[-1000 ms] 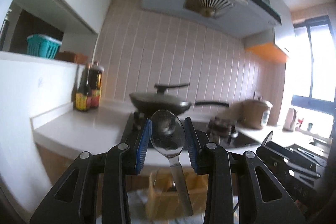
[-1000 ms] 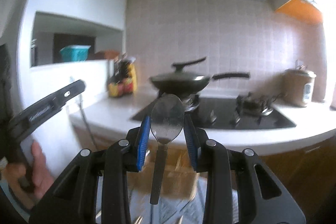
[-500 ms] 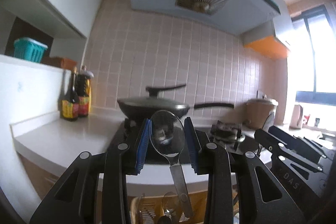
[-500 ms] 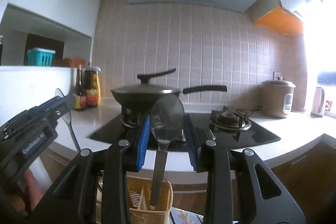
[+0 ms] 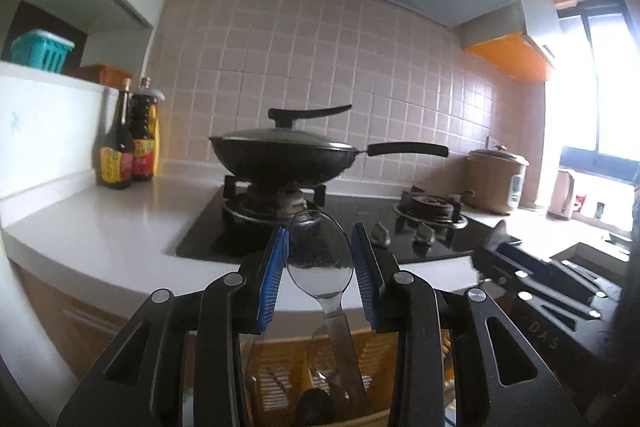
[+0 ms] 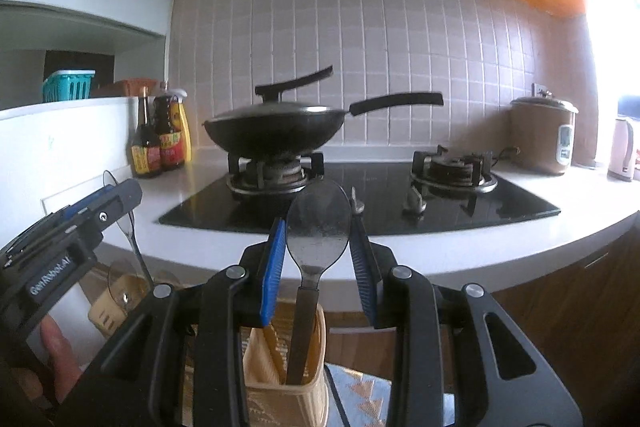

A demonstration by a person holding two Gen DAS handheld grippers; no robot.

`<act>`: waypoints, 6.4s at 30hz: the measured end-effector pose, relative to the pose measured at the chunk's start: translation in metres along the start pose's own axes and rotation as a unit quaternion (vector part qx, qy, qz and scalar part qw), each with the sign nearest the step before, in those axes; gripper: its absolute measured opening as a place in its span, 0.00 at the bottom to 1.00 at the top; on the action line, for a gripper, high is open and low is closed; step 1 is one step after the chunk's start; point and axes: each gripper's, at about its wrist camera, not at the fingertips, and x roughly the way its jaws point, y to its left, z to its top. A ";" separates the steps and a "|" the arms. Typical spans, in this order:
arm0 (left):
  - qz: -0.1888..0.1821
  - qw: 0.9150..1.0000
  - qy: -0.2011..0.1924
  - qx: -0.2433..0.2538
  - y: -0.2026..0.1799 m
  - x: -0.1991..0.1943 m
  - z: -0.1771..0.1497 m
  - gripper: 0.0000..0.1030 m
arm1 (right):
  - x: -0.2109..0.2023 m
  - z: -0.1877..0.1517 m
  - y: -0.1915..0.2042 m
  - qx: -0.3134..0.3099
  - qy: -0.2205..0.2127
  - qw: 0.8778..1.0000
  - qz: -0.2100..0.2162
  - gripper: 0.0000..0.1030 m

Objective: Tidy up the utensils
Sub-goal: 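Carry the spoon to the tan basket and open the left gripper while the right gripper carries its spoon, then lower the clear spoon into the basket and open the right gripper, then move both grippers down toward the wooden chopsticks on the rug, then grasp a wooden chopstick with the left gripper while the right gripper grasps another chopstick, then lift both held chopsticks upright and carry them over the tan basket, then open both grippers to drop the chopsticks into the basket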

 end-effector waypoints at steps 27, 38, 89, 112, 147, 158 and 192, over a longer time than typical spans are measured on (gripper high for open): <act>-0.092 0.985 0.080 -0.124 0.055 -0.110 0.041 0.53 | -0.106 0.015 0.009 0.027 0.103 0.994 0.035 0.54; -0.075 0.986 0.138 -0.053 0.054 -0.167 0.022 0.53 | -0.133 -0.008 0.019 0.021 0.200 0.979 0.039 0.54; -0.005 0.861 0.490 0.135 0.049 -0.094 -0.162 0.06 | -0.029 -0.176 0.080 -0.050 0.485 0.872 0.043 0.05; -0.050 0.929 0.366 -0.022 0.094 -0.122 -0.112 0.04 | -0.083 -0.143 0.017 -0.014 0.412 0.906 0.090 0.05; -0.063 0.997 0.026 -0.024 0.022 -0.141 0.041 0.04 | -0.144 0.000 0.007 0.071 0.077 0.973 0.205 0.05; -0.019 0.996 -0.035 -0.084 0.024 -0.075 0.068 0.04 | -0.107 0.041 0.006 0.077 0.007 0.984 0.162 0.05; 0.019 0.996 -0.025 -0.083 0.049 -0.022 0.015 0.24 | -0.015 -0.001 0.001 0.043 0.055 0.994 0.085 0.05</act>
